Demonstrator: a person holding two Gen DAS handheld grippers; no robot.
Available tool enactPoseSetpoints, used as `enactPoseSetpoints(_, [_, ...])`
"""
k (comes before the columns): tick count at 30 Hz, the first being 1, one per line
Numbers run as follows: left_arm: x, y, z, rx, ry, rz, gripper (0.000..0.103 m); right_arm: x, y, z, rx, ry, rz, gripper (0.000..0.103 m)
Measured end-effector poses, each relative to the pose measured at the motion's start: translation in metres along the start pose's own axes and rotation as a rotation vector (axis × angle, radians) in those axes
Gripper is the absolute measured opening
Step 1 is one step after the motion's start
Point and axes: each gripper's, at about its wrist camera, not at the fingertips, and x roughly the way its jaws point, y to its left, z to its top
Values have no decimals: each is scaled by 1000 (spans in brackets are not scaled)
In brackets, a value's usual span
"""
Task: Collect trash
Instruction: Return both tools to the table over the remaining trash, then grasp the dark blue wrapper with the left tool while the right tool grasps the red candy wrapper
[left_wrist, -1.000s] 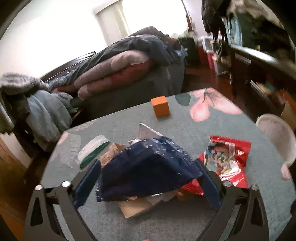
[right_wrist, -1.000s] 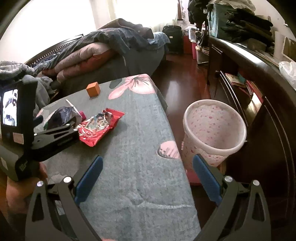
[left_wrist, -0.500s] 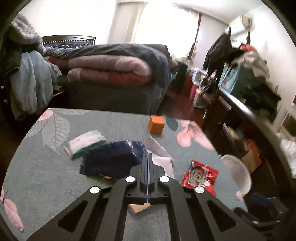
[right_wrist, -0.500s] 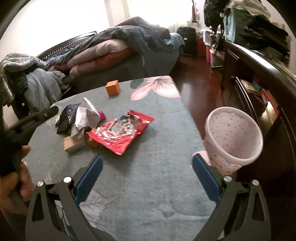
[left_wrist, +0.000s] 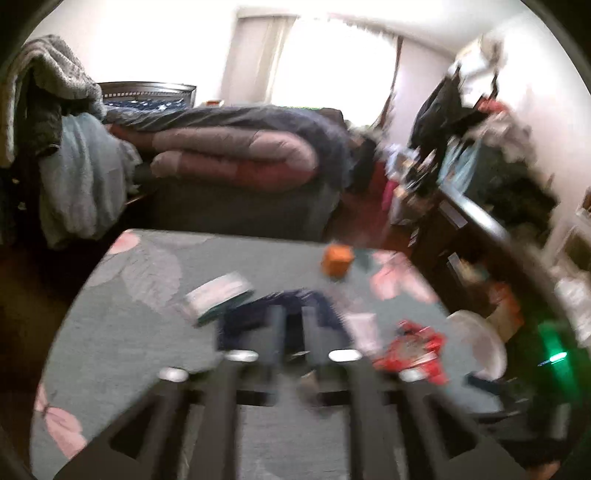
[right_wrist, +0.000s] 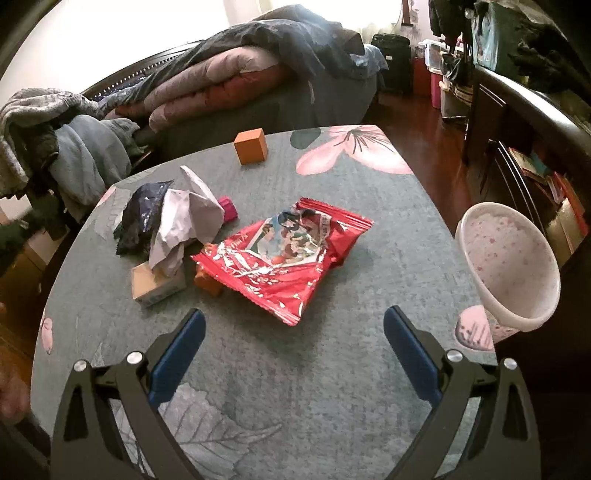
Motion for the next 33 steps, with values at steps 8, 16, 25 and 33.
enactPoseSetpoints(8, [46,24,-7,-178,85,106,87,-3,5,0,-21,-8,-14,97])
enactPoseSetpoints(16, [84,2,9,-214,148,55,96,-4,11,-1,-36,-11,11,97])
enactPoseSetpoints(25, [106,2,1,-247,179,176,79,-8,6,2,-24,-25,19,97])
enactPoseSetpoints(33, [99,25,-17,-342,185,-7,20,-9,6,1,-22,-29,22,97])
